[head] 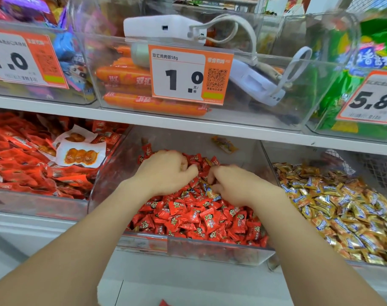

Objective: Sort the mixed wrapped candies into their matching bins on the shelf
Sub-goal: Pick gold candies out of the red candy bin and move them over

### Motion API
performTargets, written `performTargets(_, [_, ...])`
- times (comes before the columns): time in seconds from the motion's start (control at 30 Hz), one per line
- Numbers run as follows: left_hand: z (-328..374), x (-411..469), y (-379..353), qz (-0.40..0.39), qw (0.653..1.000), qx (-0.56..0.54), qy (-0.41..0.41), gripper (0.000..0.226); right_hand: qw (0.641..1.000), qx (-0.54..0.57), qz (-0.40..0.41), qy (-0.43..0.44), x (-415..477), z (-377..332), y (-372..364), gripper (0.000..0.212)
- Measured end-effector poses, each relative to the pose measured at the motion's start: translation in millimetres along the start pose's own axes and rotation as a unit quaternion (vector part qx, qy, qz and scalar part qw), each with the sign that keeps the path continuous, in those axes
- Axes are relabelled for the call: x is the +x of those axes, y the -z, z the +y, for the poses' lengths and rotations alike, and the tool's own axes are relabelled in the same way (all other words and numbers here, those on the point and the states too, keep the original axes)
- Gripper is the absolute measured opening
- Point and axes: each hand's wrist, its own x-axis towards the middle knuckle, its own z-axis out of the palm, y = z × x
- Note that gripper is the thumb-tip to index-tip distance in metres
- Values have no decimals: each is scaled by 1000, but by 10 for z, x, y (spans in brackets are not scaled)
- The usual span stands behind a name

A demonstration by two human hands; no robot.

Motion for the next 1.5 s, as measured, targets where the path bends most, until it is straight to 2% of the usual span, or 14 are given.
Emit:
performTargets(0.1, [-6, 32, -39, -29, 999, -31, -32, 69, 999, 1, -45, 25, 4, 42, -19, 41])
performTargets(0.17, [-10, 40, -27, -71, 996, -40, -41, 66, 998, 5, -40, 38, 11, 55, -48, 34])
performTargets(0.33, [8, -42, 56, -175, 982, 67, -28, 14, 1000, -8, 5, 29, 58, 65, -123, 13])
performTargets(0.4, [5, -63, 65, -201, 975, 92, -19, 14, 999, 2, 32, 22, 55, 58, -116, 9])
performTargets(0.47, [9, -66, 81, -217, 970, 107, -15, 21, 998, 25, 65, 8, 56, 69, -87, 20])
performTargets(0.57, [24, -74, 84, -206, 969, 134, -15, 27, 988, 114, 108, 1, 24, 77, 13, 27])
performTargets(0.67, [56, -76, 37, -173, 973, 152, -22, 19, 974, 190, 121, 3, -51, 60, 78, 36])
performTargets(0.9, [-105, -96, 83, -133, 990, 44, -15, 16, 951, 267, 157, 11, -100, 32, 137, 16])
performTargets(0.97, [-144, -119, 128, -114, 992, 49, -10, 19, 956, 258, 138, 30, -105, 21, 137, 18])
performTargets(1.13, [-134, -163, 208, -54, 991, 114, 36, 54, 949, 305, 73, -4, -100, 14, 64, 29])
performTargets(1.2, [-97, -167, 193, -31, 993, 114, 17, 39, 936, 349, 40, -14, -116, 13, 54, 30])
performTargets(1.3, [-41, -161, 143, -61, 994, 95, -14, 8, 913, 406, 15, -25, -178, 5, 98, 29])
performTargets(1.4, [-7, -119, 57, -122, 987, 99, -13, 4, 897, 442, 24, -21, -195, 26, 124, 16])
performTargets(1.5, [-18, -57, 6, -143, 986, 86, -8, 15, 906, 420, 47, -34, -153, 54, 82, 29])
